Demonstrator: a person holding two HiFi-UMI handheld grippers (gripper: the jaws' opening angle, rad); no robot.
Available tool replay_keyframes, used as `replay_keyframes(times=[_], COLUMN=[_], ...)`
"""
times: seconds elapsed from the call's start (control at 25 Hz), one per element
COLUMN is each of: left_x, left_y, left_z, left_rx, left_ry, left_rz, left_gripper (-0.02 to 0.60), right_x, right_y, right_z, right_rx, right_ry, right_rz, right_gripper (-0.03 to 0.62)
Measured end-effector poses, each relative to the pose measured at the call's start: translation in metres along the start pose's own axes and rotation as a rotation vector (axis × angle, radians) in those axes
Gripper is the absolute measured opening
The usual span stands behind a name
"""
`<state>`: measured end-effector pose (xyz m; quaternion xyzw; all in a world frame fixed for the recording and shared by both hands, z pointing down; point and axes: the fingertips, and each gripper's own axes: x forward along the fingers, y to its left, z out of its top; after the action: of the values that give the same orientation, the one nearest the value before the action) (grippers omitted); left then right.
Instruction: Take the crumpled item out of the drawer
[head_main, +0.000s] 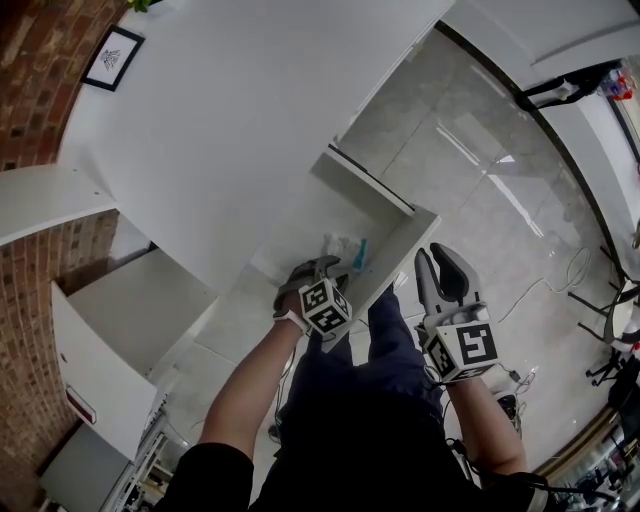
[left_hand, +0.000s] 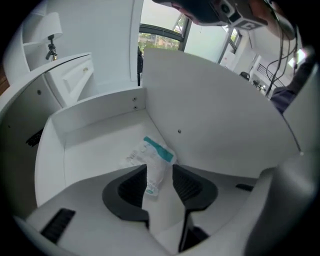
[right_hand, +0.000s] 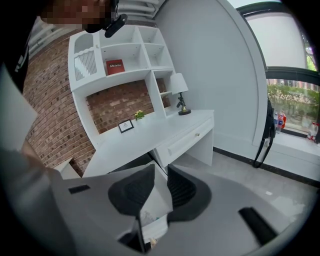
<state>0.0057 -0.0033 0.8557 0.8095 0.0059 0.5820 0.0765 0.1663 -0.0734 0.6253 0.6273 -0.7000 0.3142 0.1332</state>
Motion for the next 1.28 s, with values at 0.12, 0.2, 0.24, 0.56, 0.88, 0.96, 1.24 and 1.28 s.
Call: replay_keyframes(times=[0.12, 0.2, 0.24, 0.56, 0.88, 0.96, 1.24, 1.28], left_x=[0.017, 0.027, 0.031, 0.045, 0.027, 0.015, -0.025, -0.031], left_y=[-0.003, -0.007, -0.007, 0.002, 0.014, 0.019, 0.024, 0.024], left_z=[-0.001, -0.004, -0.007, -0.015, -0.004, 0.001, 0.017, 0.019], left_rx=[0.039, 0.057, 0.064, 0.088, 0.013, -0.022, -0.067, -0.083], left_ry=[0.032, 0.058, 0.071, 0.113, 0.063, 0.034, -0.048, -0.061], left_rz=[-0.007, -0.013, -0.012, 0.007, 0.03, 0.047, 0.103, 0.111], left_gripper=[0.143, 0.14, 0.14, 0.103, 0.026, 0.023, 0.02, 0.02], right_x=[0.002, 0.003, 0.003, 0.003, 0.003, 0.003, -0.006, -0.008], right_y=[-0.005, -0.006, -0.007, -0.012, -0.007, -0.005, 0.008, 0.01], right_z=[-0.003, -0.004, -0.005, -0.009, -0.005, 0.0, 0.024, 0.027], right_rx=[0.01, 0.011, 0.011, 0.015, 0.006, 0.001, -0.034, -0.04], right_ry=[0.003, 0.001, 0.001, 0.016, 0.013, 0.004, -0.035, -0.041], right_rz=[-0.006, -0.007, -0.007, -0.008, 0.007, 0.012, 0.028, 0.031], right_gripper=[0.078, 0.078, 0.078, 0.078, 0.078, 0.077, 0.071, 0.071])
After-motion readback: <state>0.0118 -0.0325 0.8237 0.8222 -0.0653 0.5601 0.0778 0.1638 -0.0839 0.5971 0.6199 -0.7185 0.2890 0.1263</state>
